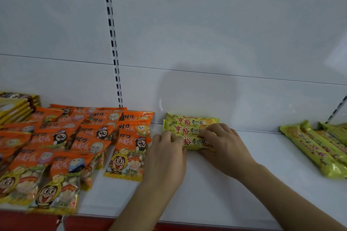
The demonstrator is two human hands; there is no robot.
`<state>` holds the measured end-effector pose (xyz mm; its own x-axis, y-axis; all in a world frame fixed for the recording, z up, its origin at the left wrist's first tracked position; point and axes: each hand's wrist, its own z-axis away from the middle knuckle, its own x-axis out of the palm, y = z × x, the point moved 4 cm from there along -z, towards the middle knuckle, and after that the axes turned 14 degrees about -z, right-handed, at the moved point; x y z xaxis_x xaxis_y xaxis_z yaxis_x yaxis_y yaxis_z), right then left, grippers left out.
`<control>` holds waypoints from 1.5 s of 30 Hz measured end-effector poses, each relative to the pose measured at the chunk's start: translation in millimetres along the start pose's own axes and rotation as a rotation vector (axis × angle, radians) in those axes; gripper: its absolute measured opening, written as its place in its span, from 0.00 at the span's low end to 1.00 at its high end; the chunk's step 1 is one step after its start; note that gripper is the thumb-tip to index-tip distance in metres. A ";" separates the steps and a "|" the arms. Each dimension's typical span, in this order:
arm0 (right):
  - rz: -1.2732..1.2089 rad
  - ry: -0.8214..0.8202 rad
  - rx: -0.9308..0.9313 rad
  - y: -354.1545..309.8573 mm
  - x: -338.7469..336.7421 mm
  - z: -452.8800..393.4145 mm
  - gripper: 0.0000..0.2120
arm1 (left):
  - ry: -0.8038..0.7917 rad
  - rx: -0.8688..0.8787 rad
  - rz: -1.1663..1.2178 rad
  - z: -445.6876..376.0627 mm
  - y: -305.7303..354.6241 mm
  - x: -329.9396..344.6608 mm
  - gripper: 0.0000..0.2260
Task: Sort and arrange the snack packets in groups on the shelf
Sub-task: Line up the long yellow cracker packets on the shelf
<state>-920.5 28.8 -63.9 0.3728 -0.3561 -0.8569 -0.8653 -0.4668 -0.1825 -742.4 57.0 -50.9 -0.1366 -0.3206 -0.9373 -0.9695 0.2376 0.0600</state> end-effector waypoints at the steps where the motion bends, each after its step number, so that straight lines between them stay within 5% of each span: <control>1: 0.005 0.000 0.015 0.6 1.9 -1.0 0.21 | -0.020 -0.001 -0.018 -0.7 -0.9 2.3 0.15; 11: 0.060 0.099 0.170 17.0 -42.4 36.2 0.26 | 0.126 0.058 0.017 -15.5 40.3 -5.3 0.11; 26: 0.223 0.272 0.627 178.8 -186.2 190.6 0.21 | 0.021 0.327 0.210 -23.9 282.8 -2.7 0.19; 31: 0.157 0.234 0.697 267.1 -238.7 225.6 0.20 | -0.021 0.297 0.205 -33.3 386.2 9.8 0.16; 38: 0.021 -0.026 0.803 323.1 -239.7 222.9 0.22 | -0.066 0.236 0.164 -56.6 449.3 27.6 0.16; 45: -0.056 -0.013 0.752 346.1 -236.6 220.0 0.22 | -0.098 0.178 0.187 -71.2 464.1 35.2 0.13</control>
<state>-1382.0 129.6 -30.4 0.4227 -0.3362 -0.8416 -0.8424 0.1966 -0.5017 -1211.7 90.7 -31.7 -0.2809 -0.1678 -0.9450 -0.8771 0.4445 0.1818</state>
